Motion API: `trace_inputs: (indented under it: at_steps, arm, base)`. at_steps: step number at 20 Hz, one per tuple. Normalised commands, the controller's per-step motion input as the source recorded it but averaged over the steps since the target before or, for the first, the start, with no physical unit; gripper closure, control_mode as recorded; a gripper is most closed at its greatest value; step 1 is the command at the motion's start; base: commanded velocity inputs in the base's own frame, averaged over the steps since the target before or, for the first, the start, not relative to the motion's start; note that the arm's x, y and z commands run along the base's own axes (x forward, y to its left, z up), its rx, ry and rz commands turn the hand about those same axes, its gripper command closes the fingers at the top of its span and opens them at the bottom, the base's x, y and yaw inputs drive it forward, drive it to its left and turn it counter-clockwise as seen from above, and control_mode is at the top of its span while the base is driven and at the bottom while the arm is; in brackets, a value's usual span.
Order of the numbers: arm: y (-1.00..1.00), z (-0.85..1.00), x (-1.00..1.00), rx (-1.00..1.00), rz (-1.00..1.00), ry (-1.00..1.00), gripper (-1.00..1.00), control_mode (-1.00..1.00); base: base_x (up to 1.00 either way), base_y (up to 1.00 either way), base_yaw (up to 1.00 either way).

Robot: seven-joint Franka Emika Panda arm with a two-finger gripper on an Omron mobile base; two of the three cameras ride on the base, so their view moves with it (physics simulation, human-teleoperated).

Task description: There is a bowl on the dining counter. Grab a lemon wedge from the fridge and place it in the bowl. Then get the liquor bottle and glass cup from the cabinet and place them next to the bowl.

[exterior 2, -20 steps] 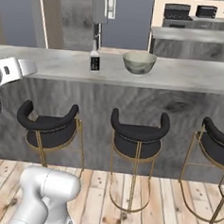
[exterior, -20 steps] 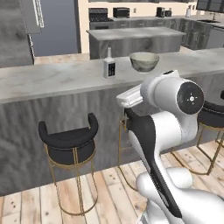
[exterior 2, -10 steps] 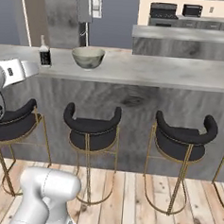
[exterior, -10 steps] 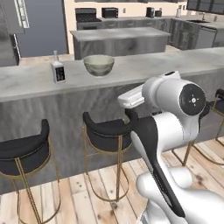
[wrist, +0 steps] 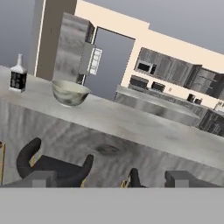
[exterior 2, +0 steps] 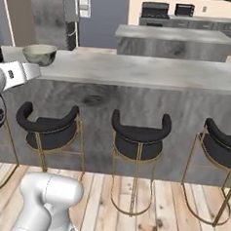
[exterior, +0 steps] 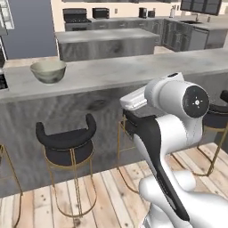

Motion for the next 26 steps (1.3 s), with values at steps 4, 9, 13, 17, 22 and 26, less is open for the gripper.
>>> trace_inputs:
  at_steps: [4, 9, 13, 17, 22, 26]
  arm:
    - [0.0, 0.0, 0.0, 0.0, 0.0, 0.0, -1.0, 1.0]
    - [0.0, 0.0, 0.0, 0.0, 0.0, 0.0, -1.0, 1.0]
    - [0.0, 0.0, 0.0, 0.0, 0.0, 0.0, -1.0, 1.0]
    - [0.0, 0.0, 0.0, 0.0, 0.0, 0.0, -1.0, 1.0]
    - [0.0, 0.0, 0.0, 0.0, 0.0, 0.0, -1.0, 1.0]
    - [0.0, 0.0, 0.0, 0.0, 0.0, 0.0, -1.0, 1.0]
  base:
    - [0.01, -1.0, 0.0]
    - [0.18, -1.0, 0.0]
    - [0.16, -1.0, 0.0]
    - [0.17, -1.0, 0.0]
    - [0.18, -1.0, 0.0]
    - [0.12, -1.0, 0.0]
